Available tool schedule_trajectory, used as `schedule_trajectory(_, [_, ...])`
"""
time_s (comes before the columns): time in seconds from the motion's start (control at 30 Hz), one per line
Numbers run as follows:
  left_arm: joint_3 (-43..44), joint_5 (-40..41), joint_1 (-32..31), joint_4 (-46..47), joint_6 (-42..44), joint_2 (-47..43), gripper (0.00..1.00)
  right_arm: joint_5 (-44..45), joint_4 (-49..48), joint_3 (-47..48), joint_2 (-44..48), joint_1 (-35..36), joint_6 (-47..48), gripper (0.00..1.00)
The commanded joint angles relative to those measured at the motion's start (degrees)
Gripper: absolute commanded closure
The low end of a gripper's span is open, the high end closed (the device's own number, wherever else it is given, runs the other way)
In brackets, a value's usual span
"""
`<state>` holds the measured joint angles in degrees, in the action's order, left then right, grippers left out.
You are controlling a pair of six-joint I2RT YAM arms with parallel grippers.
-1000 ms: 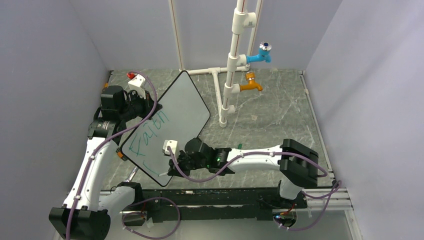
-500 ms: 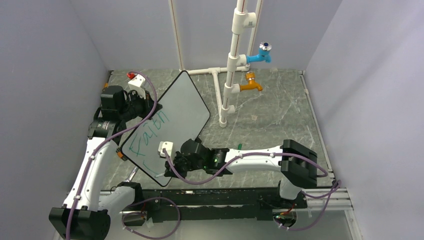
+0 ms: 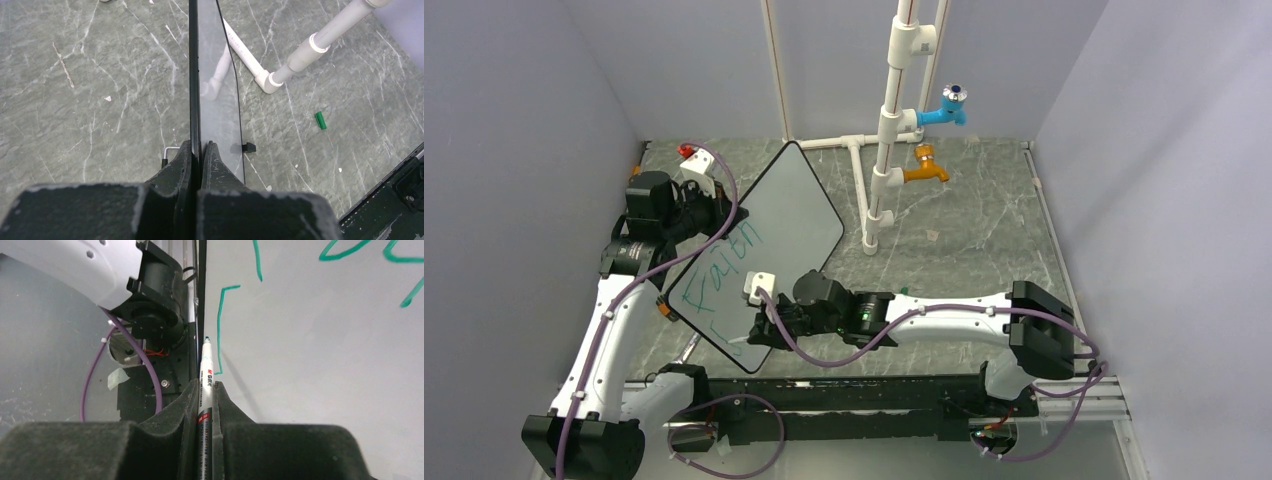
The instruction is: Write a sentence on the whiteboard
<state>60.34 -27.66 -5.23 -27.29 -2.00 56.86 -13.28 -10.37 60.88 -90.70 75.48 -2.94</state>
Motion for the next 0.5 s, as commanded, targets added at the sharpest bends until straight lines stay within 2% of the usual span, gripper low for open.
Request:
schedule_trajectory(0.0, [-1.9,6.8,-0.2,-3.3,7.1,0.8,1.0,1.4,-2.2,4.2,-0.4,0.3,0.5,1.0])
schedule_trajectory(0.47, [-1.9,6.9,-0.2,-3.3,7.1,0.9,1.0,1.1,-2.9,6.9,-4.4,0.3,0.5,1.0])
